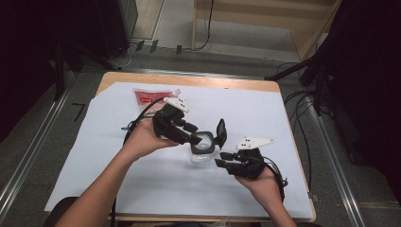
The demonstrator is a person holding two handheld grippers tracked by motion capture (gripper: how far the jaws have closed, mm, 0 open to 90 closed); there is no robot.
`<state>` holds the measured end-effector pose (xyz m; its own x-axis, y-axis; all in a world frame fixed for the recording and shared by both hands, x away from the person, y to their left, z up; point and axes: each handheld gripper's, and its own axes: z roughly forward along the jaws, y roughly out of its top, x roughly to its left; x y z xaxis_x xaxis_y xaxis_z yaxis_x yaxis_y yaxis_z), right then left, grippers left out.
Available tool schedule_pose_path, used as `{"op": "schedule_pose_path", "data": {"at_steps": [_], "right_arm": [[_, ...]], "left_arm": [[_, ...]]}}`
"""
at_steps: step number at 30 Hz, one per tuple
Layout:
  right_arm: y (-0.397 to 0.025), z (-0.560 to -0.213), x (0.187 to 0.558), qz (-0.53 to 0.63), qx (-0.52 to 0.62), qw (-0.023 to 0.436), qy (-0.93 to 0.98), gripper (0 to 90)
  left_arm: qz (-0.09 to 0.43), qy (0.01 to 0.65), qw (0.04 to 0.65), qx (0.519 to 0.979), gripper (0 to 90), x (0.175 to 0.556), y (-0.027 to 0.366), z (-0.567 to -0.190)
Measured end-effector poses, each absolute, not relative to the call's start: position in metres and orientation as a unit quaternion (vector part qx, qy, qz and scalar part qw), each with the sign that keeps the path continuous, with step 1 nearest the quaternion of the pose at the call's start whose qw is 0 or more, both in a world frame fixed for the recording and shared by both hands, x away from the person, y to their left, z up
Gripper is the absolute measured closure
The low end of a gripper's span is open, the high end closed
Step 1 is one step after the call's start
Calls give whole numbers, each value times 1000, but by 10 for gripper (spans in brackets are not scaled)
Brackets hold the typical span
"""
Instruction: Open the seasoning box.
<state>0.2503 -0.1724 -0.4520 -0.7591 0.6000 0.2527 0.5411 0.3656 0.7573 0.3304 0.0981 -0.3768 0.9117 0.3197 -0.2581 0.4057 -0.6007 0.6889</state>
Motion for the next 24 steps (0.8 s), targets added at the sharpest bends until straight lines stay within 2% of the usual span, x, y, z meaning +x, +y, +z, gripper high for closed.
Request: {"op": "schedule_pose_path", "data": {"at_steps": [5,9,24], "right_arm": [[-157,-452,246,441,324,23,837,596],[-145,-451,245,441,316,13,840,543],[-97,-448,248,438,276,4,856,528]], "left_arm": [[-60,231,402,884,451,330,115,-377],[-47,229,398,887,413,329,126,-378],[-16,263,408,874,400,330,180,-373]]}}
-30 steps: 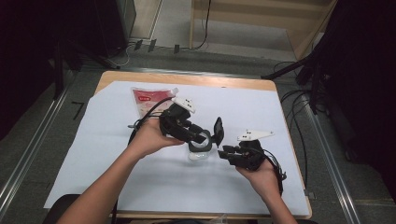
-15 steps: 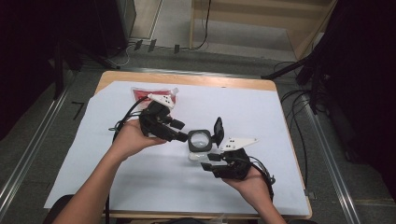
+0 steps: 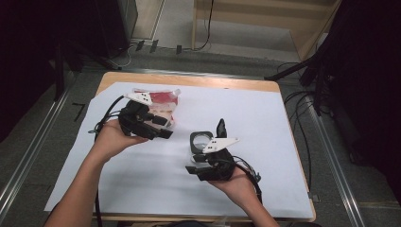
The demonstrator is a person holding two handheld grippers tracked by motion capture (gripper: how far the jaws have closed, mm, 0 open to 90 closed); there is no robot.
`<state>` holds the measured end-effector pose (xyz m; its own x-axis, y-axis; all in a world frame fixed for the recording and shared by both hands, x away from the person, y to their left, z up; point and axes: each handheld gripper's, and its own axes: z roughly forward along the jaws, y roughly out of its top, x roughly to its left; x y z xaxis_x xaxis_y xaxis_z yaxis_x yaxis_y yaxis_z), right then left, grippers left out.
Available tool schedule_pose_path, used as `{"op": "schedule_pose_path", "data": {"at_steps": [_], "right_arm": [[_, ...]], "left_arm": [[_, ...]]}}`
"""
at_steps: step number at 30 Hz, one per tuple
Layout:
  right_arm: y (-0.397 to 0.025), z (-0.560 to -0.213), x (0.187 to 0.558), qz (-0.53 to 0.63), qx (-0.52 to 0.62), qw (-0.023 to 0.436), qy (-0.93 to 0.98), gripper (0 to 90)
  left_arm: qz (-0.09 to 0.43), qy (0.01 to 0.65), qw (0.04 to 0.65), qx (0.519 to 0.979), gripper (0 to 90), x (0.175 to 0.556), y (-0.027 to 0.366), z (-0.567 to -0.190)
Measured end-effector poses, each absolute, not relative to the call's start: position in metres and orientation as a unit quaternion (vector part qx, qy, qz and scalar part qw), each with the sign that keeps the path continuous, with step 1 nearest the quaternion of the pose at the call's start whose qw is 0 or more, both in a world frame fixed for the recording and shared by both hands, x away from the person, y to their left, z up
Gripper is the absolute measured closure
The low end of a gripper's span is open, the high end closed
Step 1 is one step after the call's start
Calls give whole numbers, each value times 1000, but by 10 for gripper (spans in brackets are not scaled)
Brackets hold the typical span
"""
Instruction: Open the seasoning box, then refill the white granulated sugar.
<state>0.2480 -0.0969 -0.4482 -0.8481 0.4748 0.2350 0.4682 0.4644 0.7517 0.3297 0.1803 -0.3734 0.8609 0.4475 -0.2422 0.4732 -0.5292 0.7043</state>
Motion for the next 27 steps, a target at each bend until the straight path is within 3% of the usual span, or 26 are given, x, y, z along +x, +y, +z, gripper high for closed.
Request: {"op": "schedule_pose_path", "data": {"at_steps": [27], "right_arm": [[-77,-470,251,428,258,-4,866,533]], "left_arm": [[16,338,382,860,411,349,251,-386]]}}
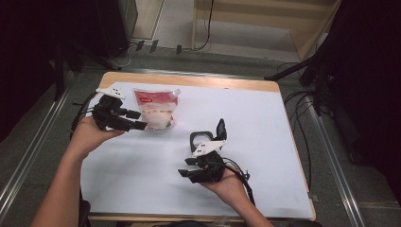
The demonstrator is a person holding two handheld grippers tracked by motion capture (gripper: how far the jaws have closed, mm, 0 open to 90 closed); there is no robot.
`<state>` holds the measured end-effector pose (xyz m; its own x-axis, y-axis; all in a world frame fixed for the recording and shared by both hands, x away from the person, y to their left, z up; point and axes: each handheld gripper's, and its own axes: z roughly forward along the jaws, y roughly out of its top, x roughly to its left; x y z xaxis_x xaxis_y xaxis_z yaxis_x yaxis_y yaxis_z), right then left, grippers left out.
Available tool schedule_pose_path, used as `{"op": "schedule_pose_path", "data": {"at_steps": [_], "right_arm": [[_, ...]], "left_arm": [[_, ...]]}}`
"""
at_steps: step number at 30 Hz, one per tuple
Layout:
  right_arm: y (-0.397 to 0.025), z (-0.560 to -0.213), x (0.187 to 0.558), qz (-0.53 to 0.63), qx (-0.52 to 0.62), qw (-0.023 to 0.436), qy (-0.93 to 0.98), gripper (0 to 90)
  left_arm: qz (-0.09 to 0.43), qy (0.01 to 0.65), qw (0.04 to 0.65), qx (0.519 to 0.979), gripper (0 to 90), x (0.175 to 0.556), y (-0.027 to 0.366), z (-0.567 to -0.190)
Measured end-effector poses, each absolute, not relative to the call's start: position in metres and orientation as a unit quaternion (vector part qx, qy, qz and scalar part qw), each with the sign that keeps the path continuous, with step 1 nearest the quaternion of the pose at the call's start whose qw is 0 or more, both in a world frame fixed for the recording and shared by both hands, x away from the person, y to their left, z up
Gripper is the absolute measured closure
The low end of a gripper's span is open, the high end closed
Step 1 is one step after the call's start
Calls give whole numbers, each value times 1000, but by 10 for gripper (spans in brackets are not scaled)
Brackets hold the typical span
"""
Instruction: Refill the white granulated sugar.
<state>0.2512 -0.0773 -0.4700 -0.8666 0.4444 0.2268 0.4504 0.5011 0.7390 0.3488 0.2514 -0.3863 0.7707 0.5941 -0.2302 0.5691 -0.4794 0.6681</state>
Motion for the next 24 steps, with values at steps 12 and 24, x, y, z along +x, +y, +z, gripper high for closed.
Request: {"op": "schedule_pose_path", "data": {"at_steps": [12,24], "right_arm": [[-77,-472,252,-426,-259,8,-867,533],[-76,-475,251,-428,-262,11,-865,527]], "left_arm": [[44,362,391,845,383,376,260,-391],[45,349,380,855,424,394,234,-412]]}}
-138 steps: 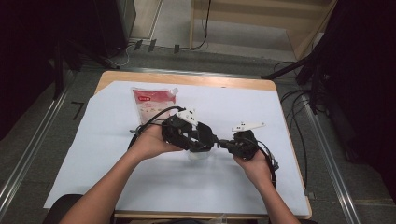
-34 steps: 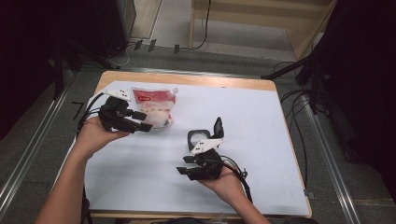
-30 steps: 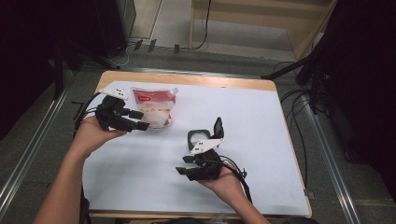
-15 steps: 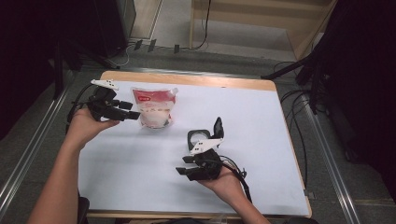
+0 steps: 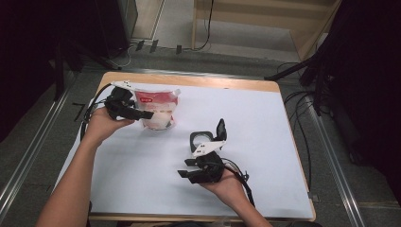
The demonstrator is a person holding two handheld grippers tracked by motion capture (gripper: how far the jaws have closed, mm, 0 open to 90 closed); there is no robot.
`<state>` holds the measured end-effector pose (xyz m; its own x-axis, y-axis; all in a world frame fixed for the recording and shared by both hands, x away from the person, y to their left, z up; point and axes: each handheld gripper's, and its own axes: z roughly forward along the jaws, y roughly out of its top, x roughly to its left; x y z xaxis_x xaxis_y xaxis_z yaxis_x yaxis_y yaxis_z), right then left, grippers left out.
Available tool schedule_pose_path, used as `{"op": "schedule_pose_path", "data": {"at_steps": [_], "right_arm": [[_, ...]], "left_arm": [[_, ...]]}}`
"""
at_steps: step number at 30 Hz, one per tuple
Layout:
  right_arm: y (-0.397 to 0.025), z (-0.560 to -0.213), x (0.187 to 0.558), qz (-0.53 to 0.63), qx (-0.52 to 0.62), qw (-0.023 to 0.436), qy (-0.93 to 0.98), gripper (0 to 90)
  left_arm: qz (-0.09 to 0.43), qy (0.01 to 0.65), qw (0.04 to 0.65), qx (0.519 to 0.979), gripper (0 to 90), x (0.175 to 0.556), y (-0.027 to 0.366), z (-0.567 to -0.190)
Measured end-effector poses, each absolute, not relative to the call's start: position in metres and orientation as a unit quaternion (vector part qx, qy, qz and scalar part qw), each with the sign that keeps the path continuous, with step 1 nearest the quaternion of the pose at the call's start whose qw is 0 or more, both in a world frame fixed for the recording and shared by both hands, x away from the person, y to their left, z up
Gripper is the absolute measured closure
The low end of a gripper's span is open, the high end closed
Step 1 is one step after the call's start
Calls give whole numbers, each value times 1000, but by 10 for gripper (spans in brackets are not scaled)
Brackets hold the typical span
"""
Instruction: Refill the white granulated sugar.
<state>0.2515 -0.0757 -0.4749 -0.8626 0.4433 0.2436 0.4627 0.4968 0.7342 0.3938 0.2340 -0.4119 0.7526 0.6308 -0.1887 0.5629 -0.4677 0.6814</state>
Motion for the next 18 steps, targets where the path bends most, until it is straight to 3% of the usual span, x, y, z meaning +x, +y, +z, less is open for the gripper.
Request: {"op": "schedule_pose_path", "data": {"at_steps": [9,18], "right_arm": [[-73,-476,251,-432,-262,16,-863,523],[-72,-475,252,-439,-267,16,-858,514]], "left_arm": [[50,347,403,845,509,397,229,-416],[35,346,414,841,782,396,227,-419]]}}
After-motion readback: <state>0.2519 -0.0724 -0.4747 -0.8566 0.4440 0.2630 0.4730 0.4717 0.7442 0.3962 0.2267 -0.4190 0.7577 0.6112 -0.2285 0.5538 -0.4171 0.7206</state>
